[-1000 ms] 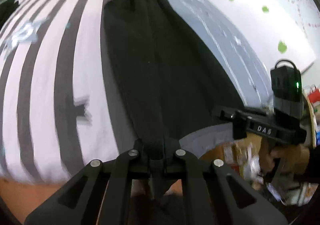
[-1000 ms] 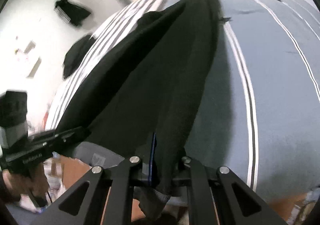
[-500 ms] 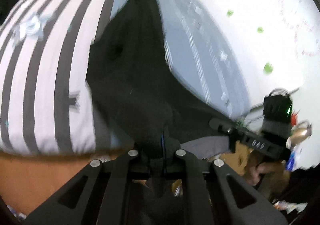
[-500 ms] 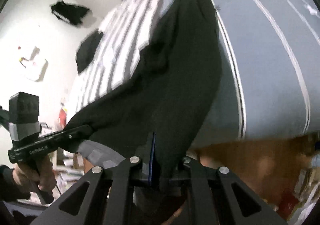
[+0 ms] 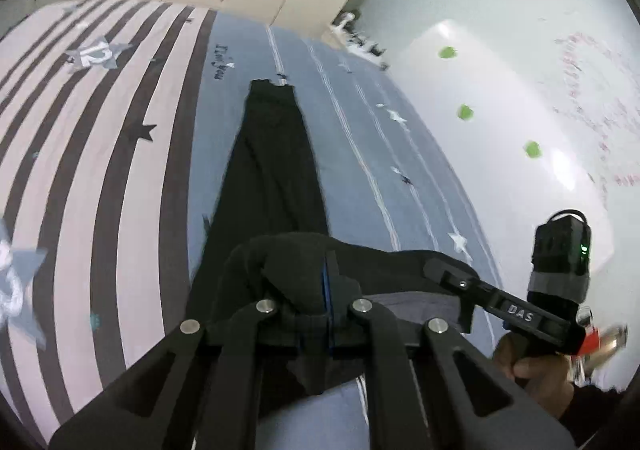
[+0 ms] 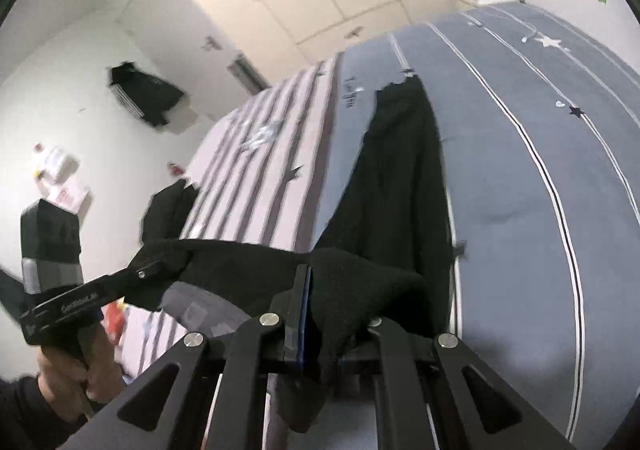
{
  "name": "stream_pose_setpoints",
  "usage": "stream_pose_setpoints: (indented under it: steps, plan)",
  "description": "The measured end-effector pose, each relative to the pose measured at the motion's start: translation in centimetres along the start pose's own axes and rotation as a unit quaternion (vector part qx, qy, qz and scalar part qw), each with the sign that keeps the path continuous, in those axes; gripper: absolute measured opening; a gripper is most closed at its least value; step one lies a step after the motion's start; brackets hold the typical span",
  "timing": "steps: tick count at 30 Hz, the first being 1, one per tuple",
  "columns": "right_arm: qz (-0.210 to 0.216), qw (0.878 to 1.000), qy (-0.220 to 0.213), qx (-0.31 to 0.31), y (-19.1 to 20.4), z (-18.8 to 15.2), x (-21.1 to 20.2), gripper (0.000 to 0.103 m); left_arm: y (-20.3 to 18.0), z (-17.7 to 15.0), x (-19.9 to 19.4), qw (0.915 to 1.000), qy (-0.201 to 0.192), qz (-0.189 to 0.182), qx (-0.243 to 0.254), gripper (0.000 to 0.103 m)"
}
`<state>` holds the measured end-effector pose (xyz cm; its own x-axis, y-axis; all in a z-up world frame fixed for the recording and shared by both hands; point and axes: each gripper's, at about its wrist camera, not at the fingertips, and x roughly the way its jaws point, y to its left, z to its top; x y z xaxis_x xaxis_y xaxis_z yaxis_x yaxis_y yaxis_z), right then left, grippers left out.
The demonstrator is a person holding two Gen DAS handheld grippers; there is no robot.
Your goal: Fold clothes
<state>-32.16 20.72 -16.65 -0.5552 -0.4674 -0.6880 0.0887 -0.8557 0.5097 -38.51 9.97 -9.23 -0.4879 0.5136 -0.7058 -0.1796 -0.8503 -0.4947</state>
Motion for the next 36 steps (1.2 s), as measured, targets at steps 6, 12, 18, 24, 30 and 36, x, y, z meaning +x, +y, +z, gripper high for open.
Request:
stream_pose_setpoints:
  steps: [6,12,18,24,30,36]
  plan:
    - [-0.004,1.000,-0.005,0.020,-3.7,10.0,7.1,0.009,2.6,9.3,8.2,0.9997,-0.010,0.009,0.019,0.006]
    - [-0.004,0.999,0.020,0.033,-8.0,18.6,13.8,0.009,4.8,16.7,18.1,0.9991,0.027,0.031,0.004,0.006]
    - [-0.029,0.998,0.041,0.027,-12.4,24.8,21.8,0.009,5.3,22.1,26.4,0.9974,0.027,0.065,0.015,0.006]
    - [-0.032,0.998,0.047,0.039,-14.8,30.0,27.1,0.010,7.2,26.9,32.2,0.9955,0.025,0.089,-0.020,0.006]
    - [-0.028,0.992,0.087,0.090,-18.0,33.1,32.2,0.014,8.9,29.9,35.7,0.9930,0.056,0.101,-0.027,0.011]
    - [-0.036,0.993,0.083,0.076,-17.9,35.8,33.8,0.022,9.0,32.3,36.7,0.9936,0.070,0.087,-0.015,0.038]
